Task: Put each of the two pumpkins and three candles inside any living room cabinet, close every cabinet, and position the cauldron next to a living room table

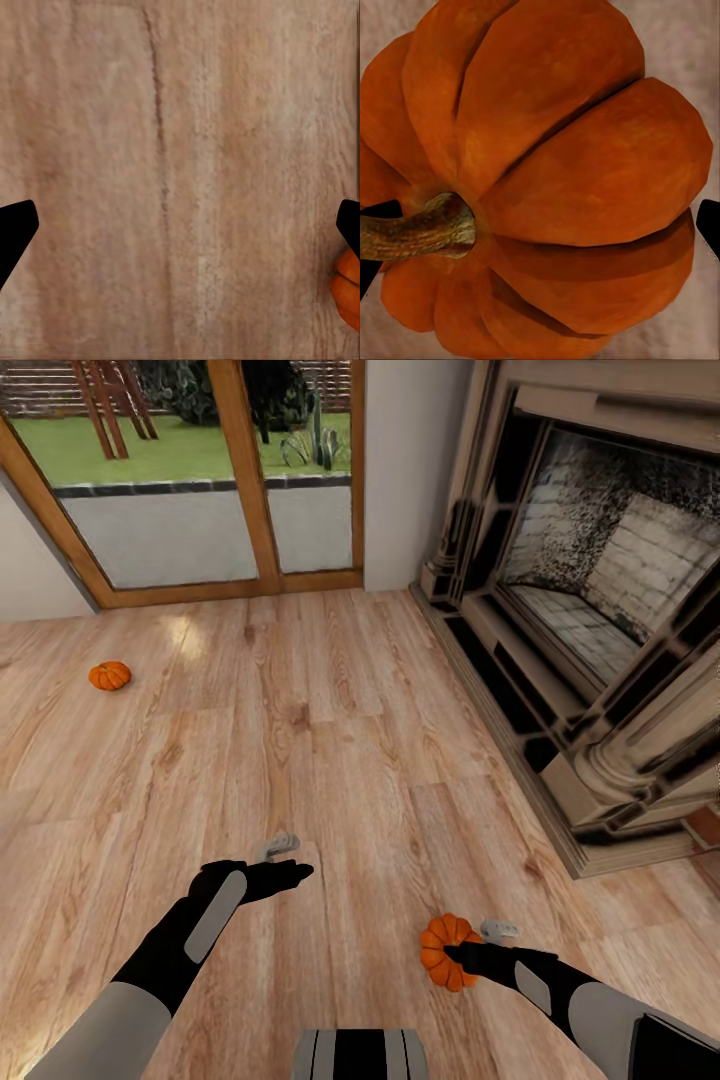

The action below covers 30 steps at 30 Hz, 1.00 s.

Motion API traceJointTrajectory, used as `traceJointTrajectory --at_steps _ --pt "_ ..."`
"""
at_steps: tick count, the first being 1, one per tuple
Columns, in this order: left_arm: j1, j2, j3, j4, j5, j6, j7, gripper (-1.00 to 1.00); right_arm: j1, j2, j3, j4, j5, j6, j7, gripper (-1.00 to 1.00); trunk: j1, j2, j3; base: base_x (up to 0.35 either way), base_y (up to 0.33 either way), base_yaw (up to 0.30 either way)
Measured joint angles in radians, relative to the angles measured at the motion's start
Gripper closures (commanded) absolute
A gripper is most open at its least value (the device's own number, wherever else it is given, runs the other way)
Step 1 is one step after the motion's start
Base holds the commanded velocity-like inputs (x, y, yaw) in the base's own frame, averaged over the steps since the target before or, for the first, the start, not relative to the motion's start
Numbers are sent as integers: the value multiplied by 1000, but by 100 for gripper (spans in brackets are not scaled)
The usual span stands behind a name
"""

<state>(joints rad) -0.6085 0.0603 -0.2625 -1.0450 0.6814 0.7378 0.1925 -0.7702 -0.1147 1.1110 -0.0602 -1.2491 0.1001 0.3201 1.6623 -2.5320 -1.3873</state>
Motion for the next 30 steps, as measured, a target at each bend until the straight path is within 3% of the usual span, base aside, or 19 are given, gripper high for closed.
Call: traceJointTrajectory --at_steps 26,30 --pt "0 9 9 0 -4 6 -3 -100 -1 -4 -4 -11 4 1 7 100 -12 6 101 0 0 0" --pt "0 9 8 5 -13 6 1 -100 -1 -3 -2 -11 23 1 5 100 -13 7 116 0 0 0"
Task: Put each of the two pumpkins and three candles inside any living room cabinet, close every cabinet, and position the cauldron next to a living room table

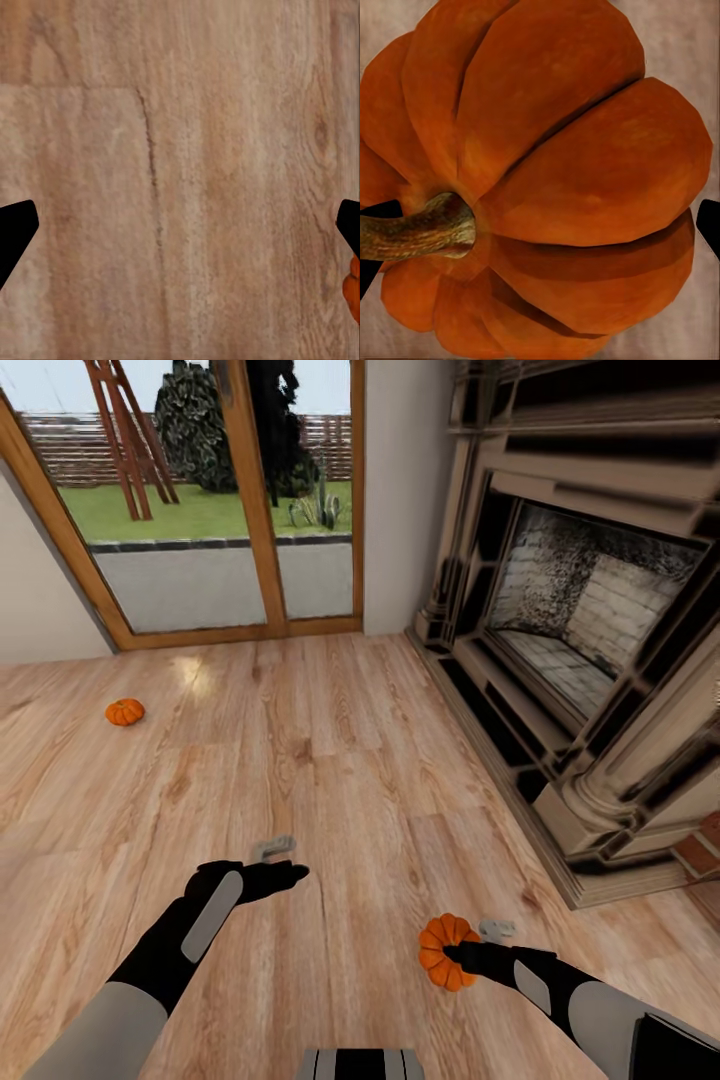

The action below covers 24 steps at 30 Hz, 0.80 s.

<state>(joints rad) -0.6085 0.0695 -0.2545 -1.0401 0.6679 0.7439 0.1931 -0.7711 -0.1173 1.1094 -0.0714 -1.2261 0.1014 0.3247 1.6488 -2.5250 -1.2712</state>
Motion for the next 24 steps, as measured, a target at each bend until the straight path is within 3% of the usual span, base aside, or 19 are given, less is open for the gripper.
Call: traceJointTrajectory --at_steps 13,24 --pt "0 -2 0 37 -3 -1 4 -100 0 0 2 -23 2 -1 2 100 -6 3 52 0 0 11" --pt "-1 1 8 172 -4 -8 10 -100 0 -1 5 -24 9 0 -5 100 -11 6 110 0 0 94"
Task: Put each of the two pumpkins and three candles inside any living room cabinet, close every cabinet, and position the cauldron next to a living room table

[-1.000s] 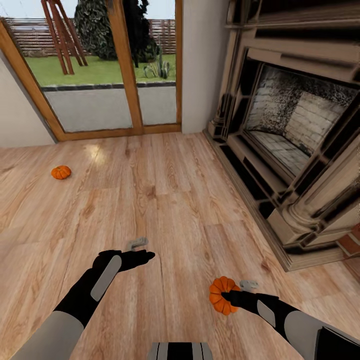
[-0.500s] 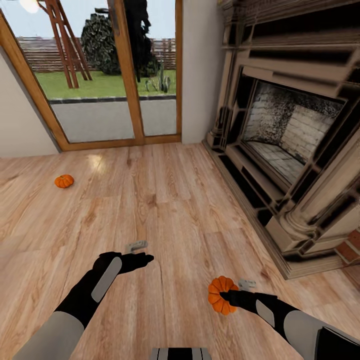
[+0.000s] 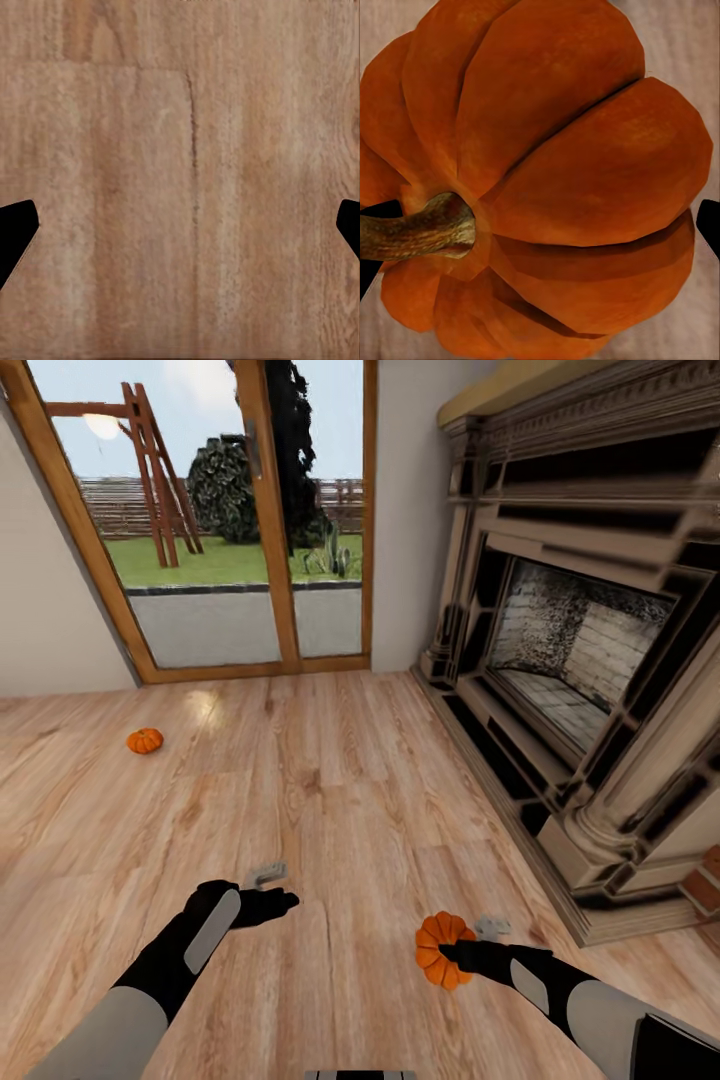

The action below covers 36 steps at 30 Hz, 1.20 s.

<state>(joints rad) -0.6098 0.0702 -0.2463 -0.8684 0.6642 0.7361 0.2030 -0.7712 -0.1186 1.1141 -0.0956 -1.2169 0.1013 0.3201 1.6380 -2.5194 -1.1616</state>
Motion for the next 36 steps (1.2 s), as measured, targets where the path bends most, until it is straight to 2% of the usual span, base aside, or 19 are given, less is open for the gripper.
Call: traceJointTrajectory --at_steps 5,7,10,12,15,17,23,32,36 --pt "0 1 13 26 0 -4 2 -100 -1 1 -1 -17 58 0 0 100 -2 1 27 0 0 129" --pt "0 2 14 35 0 -4 2 -100 -1 0 0 -30 66 -1 -6 100 -3 2 37 0 0 131" --pt "1 23 14 84 -1 -21 0 -100 -1 -1 1 -60 71 1 -2 100 -4 2 54 0 0 131" --pt "1 30 13 133 0 -62 -4 -100 -2 0 -2 -67 72 1 -3 100 -5 3 64 0 0 131" --pt "2 33 15 266 1 -156 -11 -100 -3 6 -1 -74 74 0 -4 100 -7 4 80 0 0 131" --pt "1 34 15 316 1 -198 -16 -100 -3 8 -1 -76 74 0 -5 100 -8 4 91 0 0 130" --pt "1 34 11 370 2 -252 -41 -100 -3 6 1 -79 76 1 -2 100 -10 5 123 0 0 119" --pt "1 29 9 397 4 -270 -41 -100 -3 4 1 -78 74 2 -2 100 -10 6 130 0 0 41" --pt "1 28 10 445 4 -317 -42 -100 -3 4 1 -79 74 2 -2 100 -10 6 130 0 0 2"
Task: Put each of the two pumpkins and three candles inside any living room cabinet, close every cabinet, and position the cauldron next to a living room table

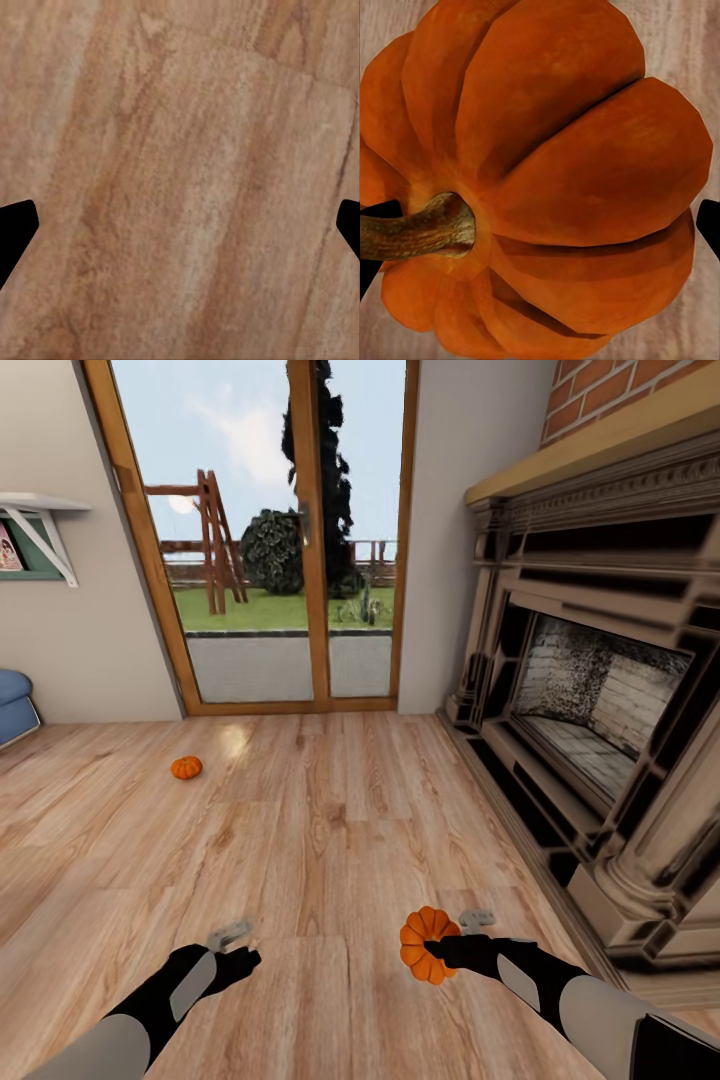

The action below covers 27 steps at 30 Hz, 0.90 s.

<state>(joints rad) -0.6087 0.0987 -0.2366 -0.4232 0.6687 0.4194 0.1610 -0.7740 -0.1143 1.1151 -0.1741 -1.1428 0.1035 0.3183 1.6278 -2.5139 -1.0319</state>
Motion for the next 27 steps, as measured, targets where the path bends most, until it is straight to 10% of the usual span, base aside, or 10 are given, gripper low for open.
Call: traceJointTrajectory --at_steps 21,27 --pt "0 1 0 36 -1 -36 -1 -100 0 2 7 1 3 -1 -2 100 0 0 4 197 192 53" --pt "0 2 0 36 -1 -36 0 -100 0 3 7 1 75 -2 -2 100 -1 0 9 272 245 227"
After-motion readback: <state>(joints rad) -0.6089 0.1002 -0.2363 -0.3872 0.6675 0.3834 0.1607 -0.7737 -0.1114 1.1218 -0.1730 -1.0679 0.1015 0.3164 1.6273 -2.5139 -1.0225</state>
